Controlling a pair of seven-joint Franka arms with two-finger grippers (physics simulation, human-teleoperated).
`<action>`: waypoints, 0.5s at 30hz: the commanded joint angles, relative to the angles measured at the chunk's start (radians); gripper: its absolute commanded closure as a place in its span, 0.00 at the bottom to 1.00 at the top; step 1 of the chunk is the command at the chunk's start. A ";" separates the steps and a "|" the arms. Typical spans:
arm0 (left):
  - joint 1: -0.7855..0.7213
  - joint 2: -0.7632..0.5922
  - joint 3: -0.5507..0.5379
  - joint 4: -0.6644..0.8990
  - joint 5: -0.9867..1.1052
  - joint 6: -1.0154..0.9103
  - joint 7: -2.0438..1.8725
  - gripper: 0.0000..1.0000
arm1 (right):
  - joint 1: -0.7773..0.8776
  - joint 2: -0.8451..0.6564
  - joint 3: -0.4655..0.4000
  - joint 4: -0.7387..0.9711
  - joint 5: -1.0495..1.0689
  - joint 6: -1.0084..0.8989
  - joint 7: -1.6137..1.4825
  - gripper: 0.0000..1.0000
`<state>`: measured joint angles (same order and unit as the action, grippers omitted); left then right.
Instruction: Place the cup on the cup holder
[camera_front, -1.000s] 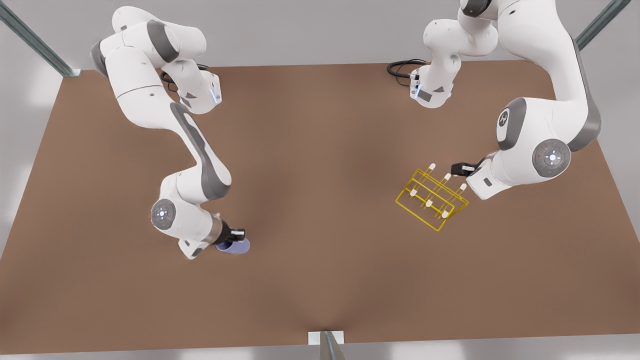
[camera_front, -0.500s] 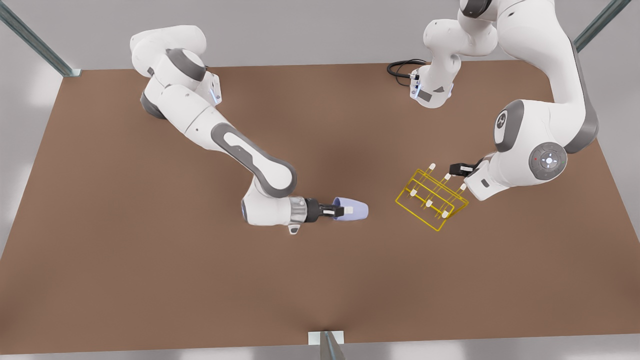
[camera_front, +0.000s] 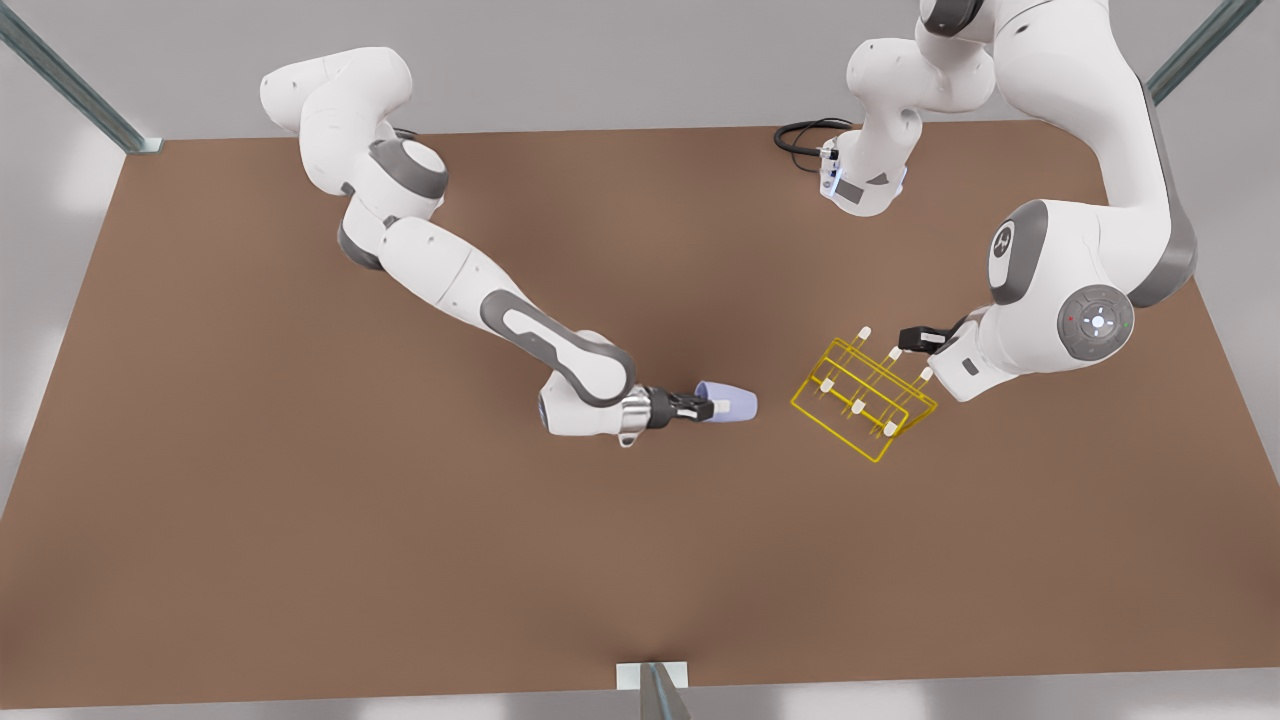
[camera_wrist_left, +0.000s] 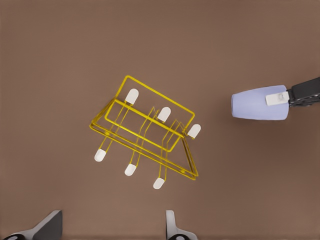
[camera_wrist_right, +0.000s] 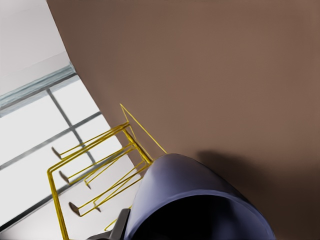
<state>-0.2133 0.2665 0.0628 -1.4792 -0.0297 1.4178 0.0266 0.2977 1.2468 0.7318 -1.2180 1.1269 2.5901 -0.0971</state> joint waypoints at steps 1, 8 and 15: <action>0.000 -0.001 0.000 0.000 0.001 0.000 -0.001 0.00 | 0.000 0.000 -0.002 -0.001 -0.003 0.013 -0.174 0.79; 0.000 -0.003 0.000 0.000 0.001 0.000 -0.001 0.00 | -0.100 -0.056 0.000 -0.103 -0.015 0.007 -0.176 0.00; -0.233 0.060 -0.008 0.002 -0.010 0.003 -0.661 0.00 | -0.480 -0.400 -0.019 -0.367 -0.370 -0.312 -0.027 0.00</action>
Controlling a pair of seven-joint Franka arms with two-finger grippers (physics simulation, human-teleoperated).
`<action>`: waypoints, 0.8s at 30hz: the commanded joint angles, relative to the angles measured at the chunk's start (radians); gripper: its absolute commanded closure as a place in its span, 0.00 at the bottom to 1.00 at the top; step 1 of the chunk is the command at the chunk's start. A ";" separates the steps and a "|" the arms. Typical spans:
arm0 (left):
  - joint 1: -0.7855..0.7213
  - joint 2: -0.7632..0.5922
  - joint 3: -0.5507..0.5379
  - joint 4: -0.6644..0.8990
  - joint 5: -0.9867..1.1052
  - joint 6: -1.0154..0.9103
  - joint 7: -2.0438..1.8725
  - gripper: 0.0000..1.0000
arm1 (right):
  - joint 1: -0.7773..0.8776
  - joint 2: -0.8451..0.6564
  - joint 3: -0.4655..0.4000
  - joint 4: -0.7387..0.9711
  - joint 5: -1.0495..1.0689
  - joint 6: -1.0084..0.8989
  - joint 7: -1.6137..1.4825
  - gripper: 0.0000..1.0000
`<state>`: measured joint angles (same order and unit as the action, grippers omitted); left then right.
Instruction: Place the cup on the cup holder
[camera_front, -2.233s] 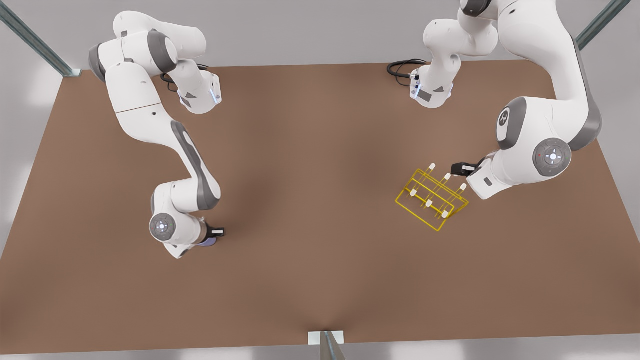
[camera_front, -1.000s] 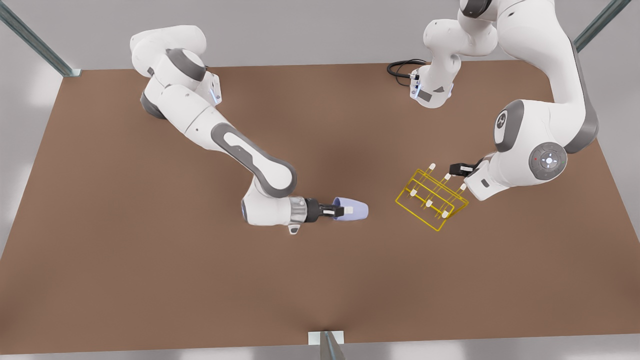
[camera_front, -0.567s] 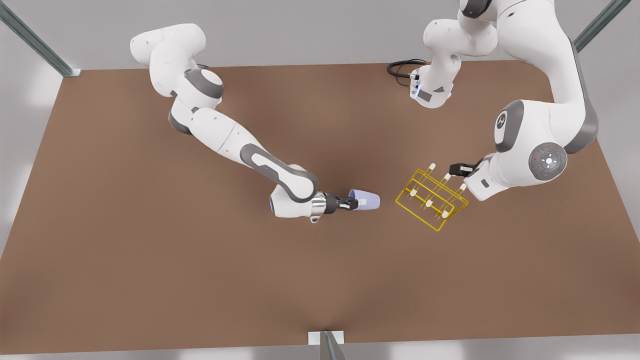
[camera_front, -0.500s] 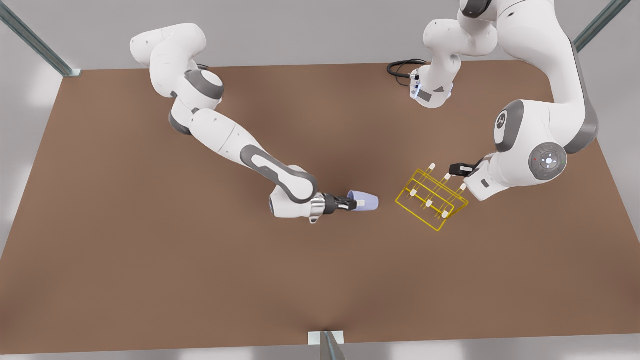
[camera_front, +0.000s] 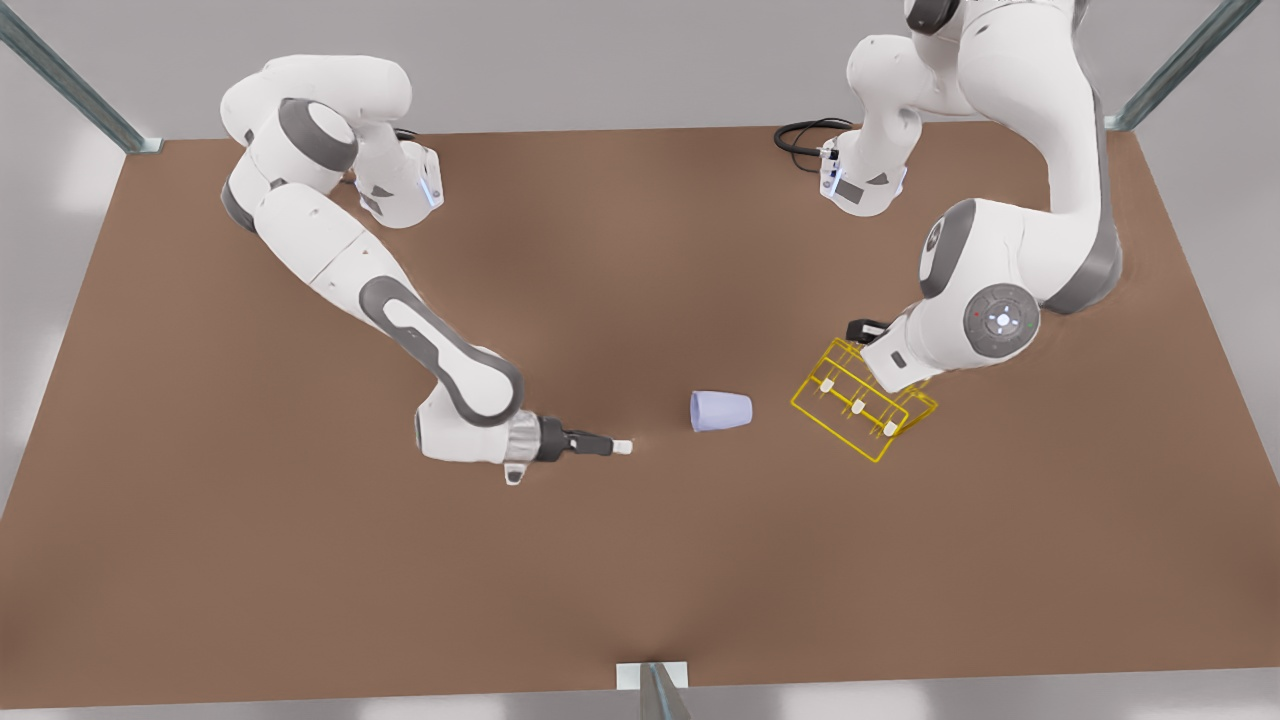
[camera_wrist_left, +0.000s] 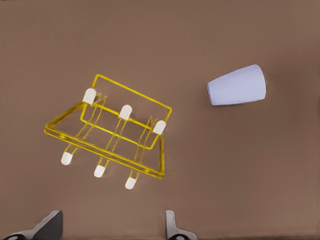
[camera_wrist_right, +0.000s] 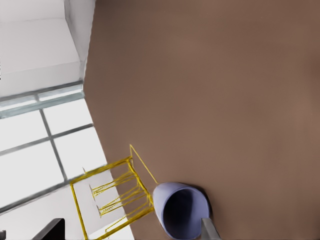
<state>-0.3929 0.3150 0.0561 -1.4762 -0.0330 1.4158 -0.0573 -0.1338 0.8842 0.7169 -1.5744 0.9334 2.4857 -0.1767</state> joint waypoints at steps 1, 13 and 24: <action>-0.084 0.068 -0.001 0.023 -0.008 0.011 -0.861 0.00 | -0.121 -0.080 -0.004 0.005 -0.304 -0.298 0.074 0.00; -0.152 0.193 -0.001 -0.277 -0.019 0.937 -2.722 0.00 | 0.103 -0.740 -0.663 0.003 -0.955 -0.844 0.226 0.00; -0.161 0.222 -0.004 -0.292 -0.059 0.947 -2.544 0.00 | 0.049 -0.677 -0.671 0.060 -0.952 -0.843 0.204 0.00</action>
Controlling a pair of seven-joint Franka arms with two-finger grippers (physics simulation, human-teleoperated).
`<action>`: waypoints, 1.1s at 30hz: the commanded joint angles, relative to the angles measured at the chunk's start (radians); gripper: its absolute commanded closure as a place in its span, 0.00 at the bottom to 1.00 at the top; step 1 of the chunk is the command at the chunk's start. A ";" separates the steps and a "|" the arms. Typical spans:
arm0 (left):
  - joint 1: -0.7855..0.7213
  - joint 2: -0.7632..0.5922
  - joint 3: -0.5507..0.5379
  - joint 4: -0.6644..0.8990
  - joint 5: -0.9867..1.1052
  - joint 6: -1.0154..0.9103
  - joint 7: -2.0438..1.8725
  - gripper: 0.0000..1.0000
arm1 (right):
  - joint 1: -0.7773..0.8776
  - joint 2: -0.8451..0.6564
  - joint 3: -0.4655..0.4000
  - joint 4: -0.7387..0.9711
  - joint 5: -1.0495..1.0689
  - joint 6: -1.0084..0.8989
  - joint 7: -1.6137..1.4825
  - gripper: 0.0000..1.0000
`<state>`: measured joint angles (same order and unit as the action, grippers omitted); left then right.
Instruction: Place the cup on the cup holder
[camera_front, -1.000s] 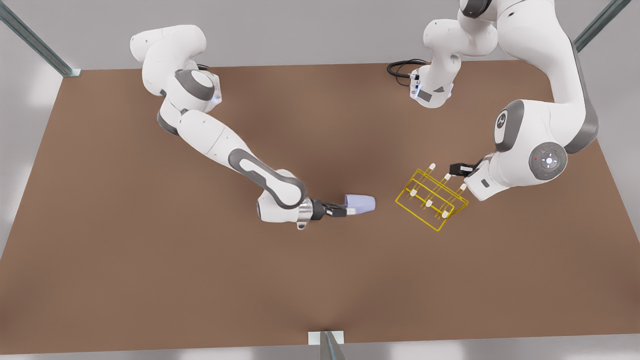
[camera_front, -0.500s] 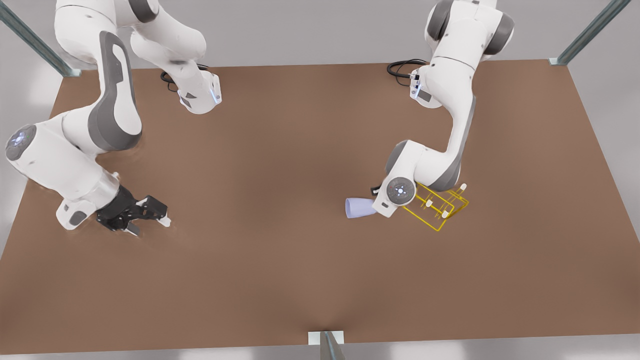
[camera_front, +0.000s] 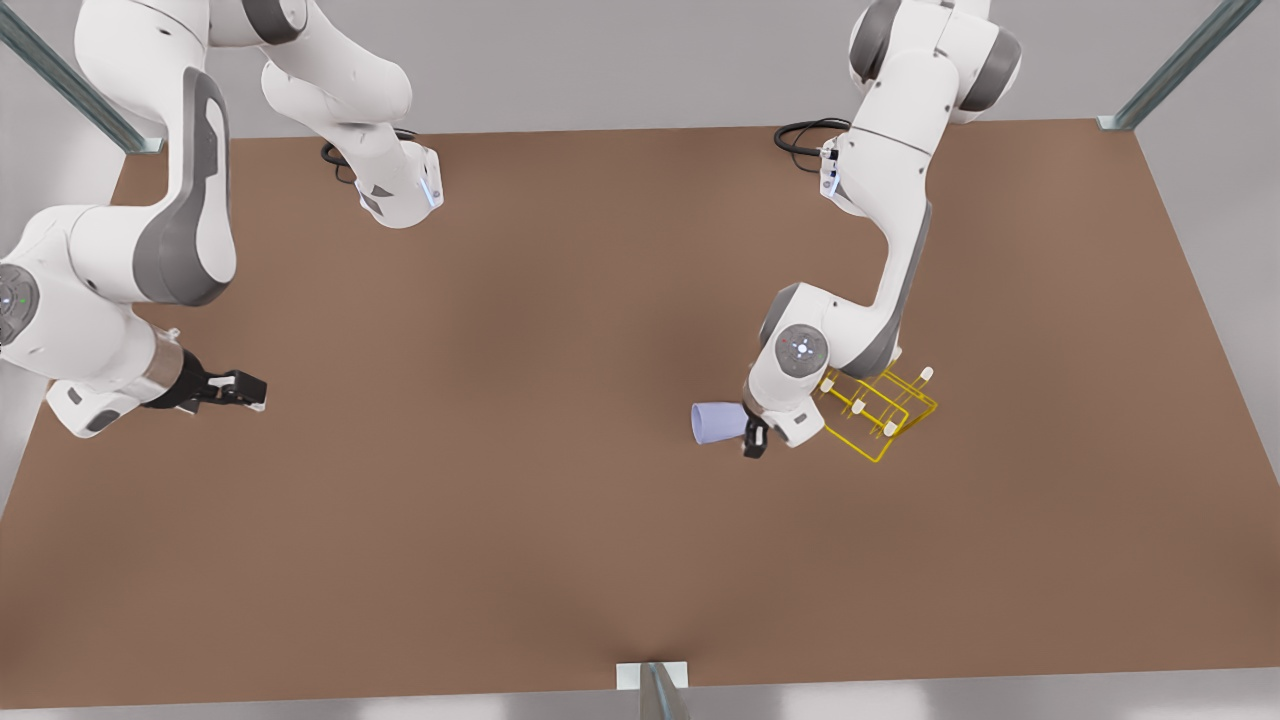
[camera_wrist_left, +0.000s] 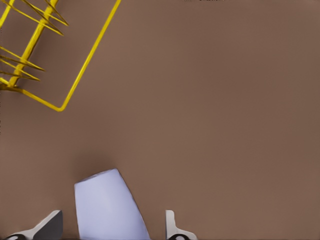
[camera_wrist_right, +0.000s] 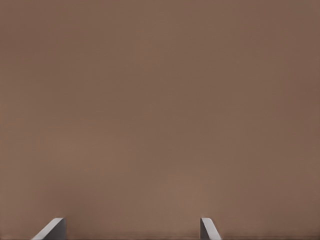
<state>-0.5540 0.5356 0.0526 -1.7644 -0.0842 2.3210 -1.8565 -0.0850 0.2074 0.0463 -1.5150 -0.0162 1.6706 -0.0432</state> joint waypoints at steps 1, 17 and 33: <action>-0.001 0.004 -0.008 -0.004 -0.008 -0.005 -0.673 0.00 | 0.001 0.000 0.001 0.001 -0.002 -0.028 0.072 0.00; -0.006 0.098 -0.045 0.019 -0.029 0.057 -0.644 0.00 | -0.021 0.050 0.000 0.038 -0.004 -0.017 0.077 0.00; -0.012 0.175 -0.065 0.039 -0.074 0.132 -0.656 0.00 | -0.021 0.050 0.003 0.044 0.001 -0.032 0.068 0.00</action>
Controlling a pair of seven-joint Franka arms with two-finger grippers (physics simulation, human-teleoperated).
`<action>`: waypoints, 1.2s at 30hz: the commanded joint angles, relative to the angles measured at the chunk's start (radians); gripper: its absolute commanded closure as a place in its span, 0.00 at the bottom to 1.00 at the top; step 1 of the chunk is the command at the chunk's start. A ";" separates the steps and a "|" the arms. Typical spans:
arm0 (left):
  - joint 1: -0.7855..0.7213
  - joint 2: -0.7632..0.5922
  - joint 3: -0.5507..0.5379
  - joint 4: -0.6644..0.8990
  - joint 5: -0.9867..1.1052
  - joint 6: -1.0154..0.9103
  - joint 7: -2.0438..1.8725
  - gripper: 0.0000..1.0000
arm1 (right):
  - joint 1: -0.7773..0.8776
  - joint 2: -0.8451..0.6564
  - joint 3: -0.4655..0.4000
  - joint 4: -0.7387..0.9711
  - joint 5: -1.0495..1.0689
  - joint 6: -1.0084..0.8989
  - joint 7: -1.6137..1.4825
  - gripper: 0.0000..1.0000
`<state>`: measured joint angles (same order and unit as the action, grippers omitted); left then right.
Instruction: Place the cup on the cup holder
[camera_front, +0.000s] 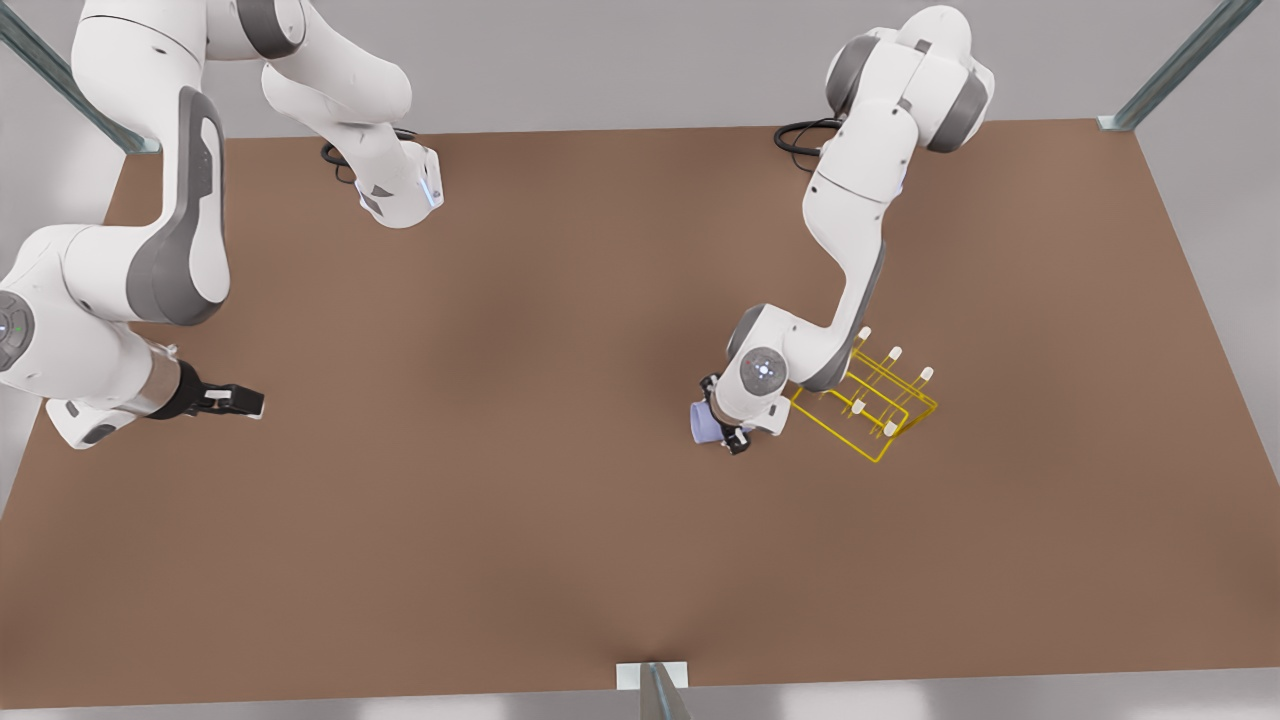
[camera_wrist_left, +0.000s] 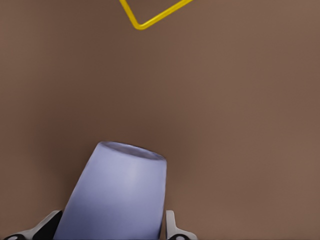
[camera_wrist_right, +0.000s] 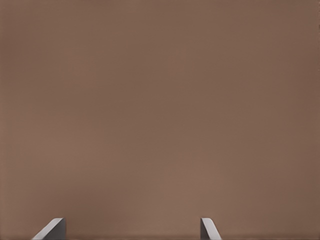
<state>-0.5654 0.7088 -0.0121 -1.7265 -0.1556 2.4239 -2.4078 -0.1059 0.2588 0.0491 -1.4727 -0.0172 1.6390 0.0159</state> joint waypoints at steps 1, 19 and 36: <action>-0.001 0.001 0.000 0.002 -0.002 0.029 -0.105 0.00 | 0.000 -0.001 0.000 0.002 0.002 -0.002 0.010 0.00; 0.002 -0.040 0.010 0.134 0.005 -0.227 -0.091 0.28 | 0.003 0.008 0.000 0.055 -0.003 -0.001 -0.010 0.00; -0.896 0.281 1.126 0.005 0.473 -0.637 0.418 0.28 | -0.001 0.022 -0.003 0.055 0.000 0.001 -0.017 0.00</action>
<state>-1.4507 0.9861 1.1088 -1.6979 0.2785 1.7590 -2.2641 -0.1074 0.2819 0.0460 -1.4179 -0.0178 1.6401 0.0072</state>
